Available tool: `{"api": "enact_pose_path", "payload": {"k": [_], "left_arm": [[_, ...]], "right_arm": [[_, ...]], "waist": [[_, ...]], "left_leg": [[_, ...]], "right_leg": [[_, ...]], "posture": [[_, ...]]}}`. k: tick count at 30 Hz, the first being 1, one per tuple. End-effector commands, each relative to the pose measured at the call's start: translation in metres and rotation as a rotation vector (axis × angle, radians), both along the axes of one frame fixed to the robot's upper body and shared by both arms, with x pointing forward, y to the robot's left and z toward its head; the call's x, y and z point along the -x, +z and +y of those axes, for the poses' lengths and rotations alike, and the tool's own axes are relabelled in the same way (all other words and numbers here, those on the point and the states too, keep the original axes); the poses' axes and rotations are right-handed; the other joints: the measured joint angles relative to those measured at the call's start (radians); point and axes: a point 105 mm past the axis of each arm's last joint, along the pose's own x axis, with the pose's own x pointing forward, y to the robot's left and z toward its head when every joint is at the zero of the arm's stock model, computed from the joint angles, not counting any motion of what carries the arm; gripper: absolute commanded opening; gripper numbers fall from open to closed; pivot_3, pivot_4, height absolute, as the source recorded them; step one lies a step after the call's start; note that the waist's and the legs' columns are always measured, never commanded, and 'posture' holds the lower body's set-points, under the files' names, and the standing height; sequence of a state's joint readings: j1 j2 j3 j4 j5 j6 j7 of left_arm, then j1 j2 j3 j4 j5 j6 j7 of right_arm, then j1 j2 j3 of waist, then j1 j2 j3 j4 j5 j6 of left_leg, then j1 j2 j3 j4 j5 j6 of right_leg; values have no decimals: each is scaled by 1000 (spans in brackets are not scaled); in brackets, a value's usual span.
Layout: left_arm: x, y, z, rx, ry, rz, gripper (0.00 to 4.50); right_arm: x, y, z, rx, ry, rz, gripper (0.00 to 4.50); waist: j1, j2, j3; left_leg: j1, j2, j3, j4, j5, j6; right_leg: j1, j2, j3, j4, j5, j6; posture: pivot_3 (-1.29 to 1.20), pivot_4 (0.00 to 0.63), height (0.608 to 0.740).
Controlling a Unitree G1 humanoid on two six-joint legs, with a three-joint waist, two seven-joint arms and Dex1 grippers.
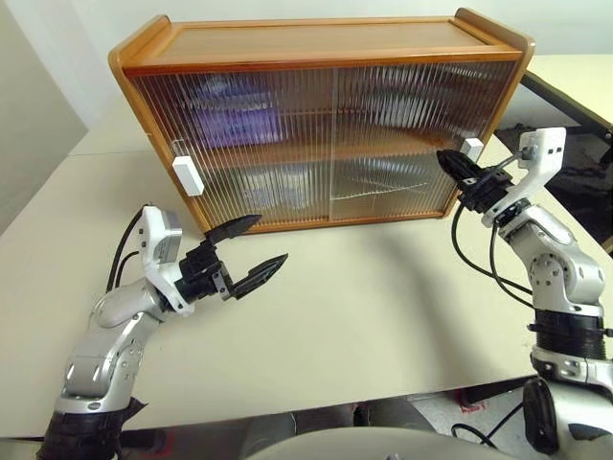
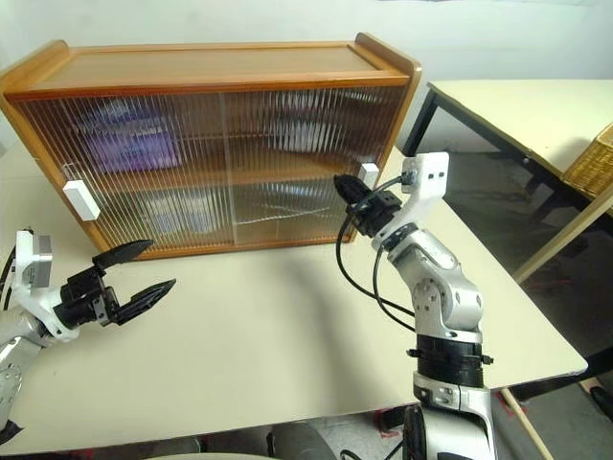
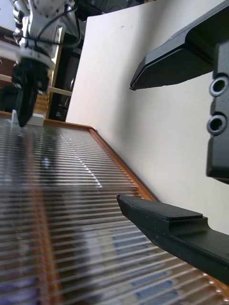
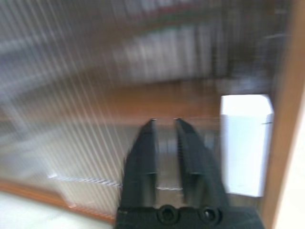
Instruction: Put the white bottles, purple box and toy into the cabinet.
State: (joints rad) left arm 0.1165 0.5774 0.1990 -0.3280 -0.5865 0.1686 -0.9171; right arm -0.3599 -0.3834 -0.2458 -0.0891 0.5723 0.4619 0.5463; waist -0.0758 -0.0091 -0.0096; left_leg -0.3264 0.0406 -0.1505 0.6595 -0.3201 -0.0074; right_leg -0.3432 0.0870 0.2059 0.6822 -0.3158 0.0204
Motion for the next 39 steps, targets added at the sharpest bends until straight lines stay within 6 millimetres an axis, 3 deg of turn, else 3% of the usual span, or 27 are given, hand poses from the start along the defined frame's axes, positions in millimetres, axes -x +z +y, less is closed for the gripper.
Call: {"api": "enact_pose_path", "payload": {"k": [1,3,7,8,12,15,17,20,21,25,28,31,34,39], "left_arm": [[6,2,9,-14,39,-4,4500],[9,1,15,-4,80,-2,4500],[16,-4,40,32,233,18,4500],[17,-7,52,27,297,21,4500],[18,-20,95,-31,538,24,4500],[16,-44,137,-99,777,93,4500],[16,-61,160,-152,899,134,4500],[13,-72,178,-193,992,140,4500],[11,-75,184,-208,1016,137,4500],[3,-72,197,-195,1088,100,4500],[-3,-71,189,-220,1039,71,4500],[-12,-72,177,-220,1005,61,4500],[-21,-68,168,-210,1005,44,4500],[-23,-55,168,-227,1019,-19,4500]], "right_arm": [[22,-4,16,16,199,-12,1981],[32,-11,10,-22,245,-5,2781],[52,-41,-14,62,309,36,4344],[54,-47,-25,82,292,44,4469],[57,-60,-71,78,181,53,4469],[62,-71,-105,36,82,65,4469],[65,-78,-117,59,49,83,4469],[66,-80,-132,40,11,71,4469],[67,-80,-135,32,6,62,4469],[68,-83,-161,93,-124,-3,4469],[69,-83,-188,66,-288,-27,4469],[77,-90,-201,71,-358,-17,4469],[78,-90,-208,51,-394,-22,4469],[82,-111,-185,66,-256,40,4469]], "waist": [[1,0,0],[4,0,0],[15,0,0],[17,-1,0],[31,0,1],[42,-1,6],[49,-1,15],[54,-5,24],[57,-7,26],[64,-11,29],[68,-11,29],[70,-13,31],[69,-14,35],[65,-18,35]], "left_leg": [[-2,0,0,0,2,-3],[-3,0,0,0,5,-9],[-3,-1,1,0,5,-10],[-3,-1,1,0,5,-10],[-2,0,1,0,3,-7],[4,0,1,0,1,-3],[13,0,2,0,1,-3],[17,0,3,0,1,-2],[16,0,3,0,1,-2],[16,0,3,1,3,-5],[15,0,3,1,3,-6],[14,0,3,0,4,-7],[14,0,3,0,3,-6],[14,-1,4,1,3,-6]], "right_leg": [[-1,0,0,0,-1,1],[-1,-1,0,0,-2,2],[-1,-2,1,0,-8,9],[0,-2,1,0,-8,9],[1,-2,0,0,-9,7],[4,-2,0,1,-12,-3],[12,-2,1,1,-12,-4],[14,-2,1,1,-11,-7],[14,-2,1,2,-5,-16],[15,-2,1,2,-3,-18],[15,-2,1,1,-3,-18],[15,-2,2,1,-5,-16],[15,-1,1,1,-5,-16],[16,-1,2,1,-2,-11]], "posture": [[-65,0,740],[-51,0,740],[-25,0,740],[-21,0,740],[1,3,740],[17,18,740],[17,24,740],[18,29,740],[18,29,740],[5,29,740],[11,29,740],[-4,37,740],[-25,39,740],[1,10,740]]}}
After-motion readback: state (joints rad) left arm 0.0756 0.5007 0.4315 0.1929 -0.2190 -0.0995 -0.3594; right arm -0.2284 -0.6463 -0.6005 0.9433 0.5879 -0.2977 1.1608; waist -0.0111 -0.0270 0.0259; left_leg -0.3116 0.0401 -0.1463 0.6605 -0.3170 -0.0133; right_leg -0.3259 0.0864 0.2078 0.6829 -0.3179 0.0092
